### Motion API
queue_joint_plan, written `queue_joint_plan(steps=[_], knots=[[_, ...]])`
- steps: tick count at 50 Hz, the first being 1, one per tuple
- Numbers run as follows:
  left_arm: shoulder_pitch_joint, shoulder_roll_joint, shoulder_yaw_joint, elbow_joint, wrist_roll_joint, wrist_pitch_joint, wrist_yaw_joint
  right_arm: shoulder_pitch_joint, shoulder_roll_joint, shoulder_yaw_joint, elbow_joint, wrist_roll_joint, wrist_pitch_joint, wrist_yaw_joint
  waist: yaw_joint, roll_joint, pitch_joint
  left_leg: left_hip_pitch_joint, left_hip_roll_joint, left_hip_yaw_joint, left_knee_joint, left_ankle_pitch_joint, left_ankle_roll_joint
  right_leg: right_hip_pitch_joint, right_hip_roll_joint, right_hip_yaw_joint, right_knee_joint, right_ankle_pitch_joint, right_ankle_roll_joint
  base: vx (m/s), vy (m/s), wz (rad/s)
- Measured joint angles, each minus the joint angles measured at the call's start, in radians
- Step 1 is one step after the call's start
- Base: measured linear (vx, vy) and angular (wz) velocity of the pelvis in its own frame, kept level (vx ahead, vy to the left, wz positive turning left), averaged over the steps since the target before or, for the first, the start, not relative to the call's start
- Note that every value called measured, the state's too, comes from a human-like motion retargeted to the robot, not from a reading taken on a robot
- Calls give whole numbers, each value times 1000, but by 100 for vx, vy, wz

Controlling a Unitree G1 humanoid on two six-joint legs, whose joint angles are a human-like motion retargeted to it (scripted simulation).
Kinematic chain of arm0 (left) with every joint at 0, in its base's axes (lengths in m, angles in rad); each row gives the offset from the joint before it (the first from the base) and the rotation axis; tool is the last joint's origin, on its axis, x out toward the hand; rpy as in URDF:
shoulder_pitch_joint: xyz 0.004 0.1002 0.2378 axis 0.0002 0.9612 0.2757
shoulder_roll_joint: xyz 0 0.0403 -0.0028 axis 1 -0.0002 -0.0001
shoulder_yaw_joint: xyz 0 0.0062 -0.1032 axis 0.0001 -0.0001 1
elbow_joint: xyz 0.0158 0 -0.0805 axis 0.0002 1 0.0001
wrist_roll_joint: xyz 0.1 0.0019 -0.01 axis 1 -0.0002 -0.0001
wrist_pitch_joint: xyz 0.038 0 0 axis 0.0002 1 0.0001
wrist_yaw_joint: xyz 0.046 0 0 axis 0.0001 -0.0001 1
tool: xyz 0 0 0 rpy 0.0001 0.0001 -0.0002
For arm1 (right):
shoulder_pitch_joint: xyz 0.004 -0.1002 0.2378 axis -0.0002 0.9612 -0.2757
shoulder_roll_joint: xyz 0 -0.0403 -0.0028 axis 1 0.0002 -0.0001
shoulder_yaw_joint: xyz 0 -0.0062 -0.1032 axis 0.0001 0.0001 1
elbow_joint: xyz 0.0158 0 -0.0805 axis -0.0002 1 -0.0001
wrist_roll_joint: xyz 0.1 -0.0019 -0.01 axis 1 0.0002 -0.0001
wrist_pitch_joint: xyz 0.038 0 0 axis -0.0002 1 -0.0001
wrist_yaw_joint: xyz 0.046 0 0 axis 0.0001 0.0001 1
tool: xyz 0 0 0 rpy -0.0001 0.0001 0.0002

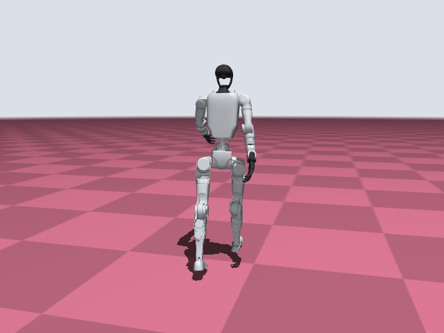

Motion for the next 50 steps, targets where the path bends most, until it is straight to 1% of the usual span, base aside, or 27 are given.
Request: queue_joint_plan(steps=[3, 5, 7, 8, 9, 10, 11, 12, 14, 15, 17, 20, 22, 25, 28, 30, 32, 34, 35, 37, 39, 41, 43, 45, 47, 48, 50], knots=[[134, -18, -32, 55, 41, 53, -40, -64, 2, -14, -3, 30, 6, -53, 105, -50, 35, 93, -52, 45, 70, 196, 10, 161, -10, 5, 1, 36, -10, 122, -40, -119], [269, -27, -63, 106, 124, 110, -80, -128, 4, -9, -2, 35, 14, -67, 177, -107, 52, 48, -120, 116, 246, 302, 48, 243, -57, 52, 40, 20, -8, 118, -36, -113], [422, -39, -89, 182, 240, 159, -152, -224, -9, 62, 5, 123, 1, -59, 195, -136, -51, -319, -147, 227, 713, 149, 141, 190, -89, 100, 69, -13, -55, 98, -28, -34], [482, -44, -102, 227, 250, 167, -162, -295, -17, 104, 11, 176, -6, -66, 205, -127, -123, -535, -130, 273, 899, 43, 195, 122, -75, 122, 80, -25, -74, 91, -22, -43], [544, -47, -107, 270, 257, 176, -159, -366, -25, 120, 7, 194, -9, -84, 230, -129, -150, -665, -121, 312, 984, -31, 228, 101, -67, 148, 87, -39, -81, 93, -20, -85], [607, -47, -108, 312, 265, 186, -149, -436, -34, 123, -2, 194, -10, -107, 263, -136, -155, -753, -116, 347, 1019, -89, 251, 104, -61, 176, 91, -55, -81, 100, -18, -143], [670, -45, -100, 353, 271, 192, -140, -502, -44, 120, -26, 187, -10, -125, 303, -151, -145, -799, -120, 377, 978, -107, 251, 126, -62, 210, 91, -71, -70, 104, -15, -177], [732, -42, -91, 391, 273, 197, -130, -568, -54, 116, -54, 181, -10, -142, 346, -167, -134, -838, -124, 407, 917, -117, 245, 147, -64, 245, 90, -85, -59, 106, -12, -207], [842, -30, -57, 448, 252, 197, -105, -698, -80, 104, -143, 173, -12, -177, 447, -194, -96, -863, -124, 457, 688, -92, 197, 198, -65, 319, 82, -110, -34, 109, -5, -236], [893, -22, -34, 468, 237, 194, -91, -760, -96, 93, -199, 170, -16, -198, 502, -200, -70, -854, -116, 479, 542, -64, 163, 231, -60, 355, 77, -121, -26, 114, 4, -242], [1000, -6, 39, 484, 271, 183, -84, -841, -129, 57, -331, 148, -46, -238, 589, -156, -29, -817, -49, 527, 280, -8, 81, 332, -6, 395, 65, -142, -39, 119, 12, -208], [1145, 12, 152, 489, 368, 151, -116, -905, -172, 22, -487, 112, -92, -249, 662, -81, -14, -815, 43, 607, 64, -26, -41, 483, 67, 427, 52, -153, -71, 124, 24, -103], [1204, 25, 192, 483, 375, 143, -145, -915, -190, 32, -528, 96, -93, -239, 666, -70, -22, -811, 29, 569, 8, -58, -51, 562, 79, 437, 47, -111, -85, 126, 29, 13], [1231, 39, 220, 479, 345, 160, -188, -867, -193, 59, -517, 65, -72, -232, 633, -48, -9, -703, -23, 446, -6, -23, -10, 704, 109, 424, 54, 84, -89, 132, 27, 99], [1172, 44, 264, 482, 406, 179, -271, -723, -175, 26, -463, -12, -71, -206, 593, 32, 52, -498, 0, 363, 19, 18, -6, 784, 191, 350, 226, 384, -48, 136, 20, 127], [1078, 64, 229, 464, 434, 202, -335, -619, -155, 19, -393, -32, -65, -133, 609, 32, 5, -487, 27, 311, 70, -33, 28, 527, 177, 191, 672, 349, -4, 119, 12, 74], [949, 77, 169, 399, 343, 221, -261, -542, -124, 51, -300, -8, -37, -92, 592, -38, -76, -572, -10, 261, 124, -71, 81, 194, 56, 85, 1010, 185, -110, 107, 9, 98], [840, 89, 127, 271, 266, 215, -183, -449, -90, 45, -220, -34, -11, -69, 542, -51, -82, -552, -30, 193, 156, -105, 93, 38, 0, 38, 1096, 77, -178, 110, 3, 178], [793, 96, 102, 189, 231, 204, -154, -399, -73, 36, -182, -51, -2, -55, 510, -51, -79, -530, -36, 153, 166, -121, 92, -13, -14, 22, 1093, 41, -189, 111, -4, 234], [725, 121, 41, -17, 163, 156, -143, -290, -43, 26, -123, -66, -4, -19, 429, -37, -70, -458, -31, 60, 163, -137, 70, -40, -38, -28, 959, -6, -170, 111, -12, 264], [666, 149, -6, -227, 92, 92, -163, -184, -23, 31, -87, -67, -14, 23, 343, -27, -65, -383, -19, -29, 145, -140, 42, -17, -77, -96, 719, -24, -138, 110, -24, 269], [605, 176, -21, -413, 12, 32, -174, -103, -11, 42, -70, -70, -19, 72, 258, -41, -49, -302, -20, -115, 113, -131, 20, 39, -128, -142, 403, 20, -98, 110, -40, 248], [548, 194, -6, -551, -56, -23, -167, -50, 0, 48, -67, -95, -12, 121, 190, -73, -18, -201, -15, -187, 65, -115, -2, 84, -180, -108, 133, 75, -27, 112, -58, 193], [519, 201, 24, -631, -112, -60, -169, -11, 18, 48, -70, -135, -7, 161, 165, -82, 17, -92, 56, -208, 10, -95, -44, 82, -167, -2, 11, 36, 27, 109, -76, 96], [528, 180, 54, -641, -175, -69, -170, 4, 30, 54, -63, -153, -2, 172, 183, -69, 36, -8, 121, -182, -7, -51, -58, 76, -133, 65, 7, -33, 27, 107, -69, 18], [555, 162, 62, -633, -197, -67, -164, 16, 34, 60, -60, -154, 0, 165, 198, -75, 34, 17, 120, -166, 11, -19, -42, 91, -142, 60, 14, -27, 27, 108, -56, -19], [588, 126, 95, -561, -272, -38, -144, -45, 32, 72, -23, -149, 19, 140, 258, -104, 83, 81, 68, -62, 73, 60, 16, 162, -174, 62, 26, 74, 24, 107, -52, -65]])
